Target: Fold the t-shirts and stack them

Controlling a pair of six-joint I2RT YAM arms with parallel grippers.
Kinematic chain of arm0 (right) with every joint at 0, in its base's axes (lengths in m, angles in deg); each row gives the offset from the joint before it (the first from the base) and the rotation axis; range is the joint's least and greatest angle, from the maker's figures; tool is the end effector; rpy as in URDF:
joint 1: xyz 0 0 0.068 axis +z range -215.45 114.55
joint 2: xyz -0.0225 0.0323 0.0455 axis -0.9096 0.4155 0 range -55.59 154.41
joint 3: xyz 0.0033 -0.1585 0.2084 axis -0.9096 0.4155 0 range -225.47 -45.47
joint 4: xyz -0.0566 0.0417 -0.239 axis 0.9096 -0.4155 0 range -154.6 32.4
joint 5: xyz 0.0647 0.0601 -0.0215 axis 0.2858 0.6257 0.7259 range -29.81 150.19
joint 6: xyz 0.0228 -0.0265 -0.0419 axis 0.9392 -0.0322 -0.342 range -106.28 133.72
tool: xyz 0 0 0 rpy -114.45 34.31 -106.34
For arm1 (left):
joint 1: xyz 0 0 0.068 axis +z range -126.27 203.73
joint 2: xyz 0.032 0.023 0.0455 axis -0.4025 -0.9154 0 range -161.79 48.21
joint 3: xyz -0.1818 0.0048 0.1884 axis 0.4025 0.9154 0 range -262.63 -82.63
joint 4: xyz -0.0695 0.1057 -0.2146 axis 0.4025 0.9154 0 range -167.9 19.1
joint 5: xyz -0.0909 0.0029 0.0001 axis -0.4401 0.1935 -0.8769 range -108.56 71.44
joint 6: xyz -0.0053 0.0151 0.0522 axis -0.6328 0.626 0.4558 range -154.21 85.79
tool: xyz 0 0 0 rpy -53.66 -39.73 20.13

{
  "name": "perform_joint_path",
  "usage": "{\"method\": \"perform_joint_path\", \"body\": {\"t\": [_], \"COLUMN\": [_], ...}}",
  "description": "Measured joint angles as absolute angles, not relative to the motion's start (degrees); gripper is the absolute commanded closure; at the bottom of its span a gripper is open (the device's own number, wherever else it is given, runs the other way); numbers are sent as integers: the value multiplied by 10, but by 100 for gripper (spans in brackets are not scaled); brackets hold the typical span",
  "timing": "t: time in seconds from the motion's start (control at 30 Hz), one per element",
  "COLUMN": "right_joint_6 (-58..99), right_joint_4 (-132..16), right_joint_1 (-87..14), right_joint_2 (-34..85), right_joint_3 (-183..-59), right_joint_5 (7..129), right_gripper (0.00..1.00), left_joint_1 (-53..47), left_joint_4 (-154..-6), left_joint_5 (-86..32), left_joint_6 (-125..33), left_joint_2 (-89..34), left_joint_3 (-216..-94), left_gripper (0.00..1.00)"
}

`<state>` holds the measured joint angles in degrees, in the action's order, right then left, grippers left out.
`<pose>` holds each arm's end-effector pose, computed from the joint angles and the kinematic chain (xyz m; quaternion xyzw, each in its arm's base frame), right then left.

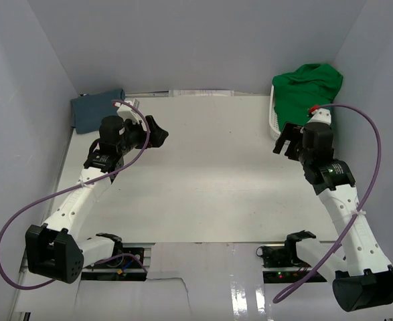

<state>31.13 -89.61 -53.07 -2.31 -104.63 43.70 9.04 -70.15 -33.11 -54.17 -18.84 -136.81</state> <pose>0.1891 0.0308 0.3514 0.1127 0.8357 0.0170 0.5372 0.2524 -0.0756 0.3145 0.0345 0.8180 -0.2675 0.5080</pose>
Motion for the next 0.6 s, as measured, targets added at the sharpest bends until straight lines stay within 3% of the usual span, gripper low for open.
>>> {"method": "perform_joint_path", "body": {"t": [0.2,0.6], "right_joint_6": [314,314], "right_joint_4": [-895,-842], "right_joint_1": [-531,-617], "right_joint_2": [54,414], "right_joint_3": [-1104,-1348], "right_joint_5": [457,400], "right_gripper": [10,10], "left_joint_1": [90,90], "left_joint_4": [-701,-702], "left_joint_5": [-332,-345], "left_joint_6": [-542,-544], "left_joint_2": [-188,-187], "left_joint_3": [-1368,-1368], "left_gripper": [2,2]}}
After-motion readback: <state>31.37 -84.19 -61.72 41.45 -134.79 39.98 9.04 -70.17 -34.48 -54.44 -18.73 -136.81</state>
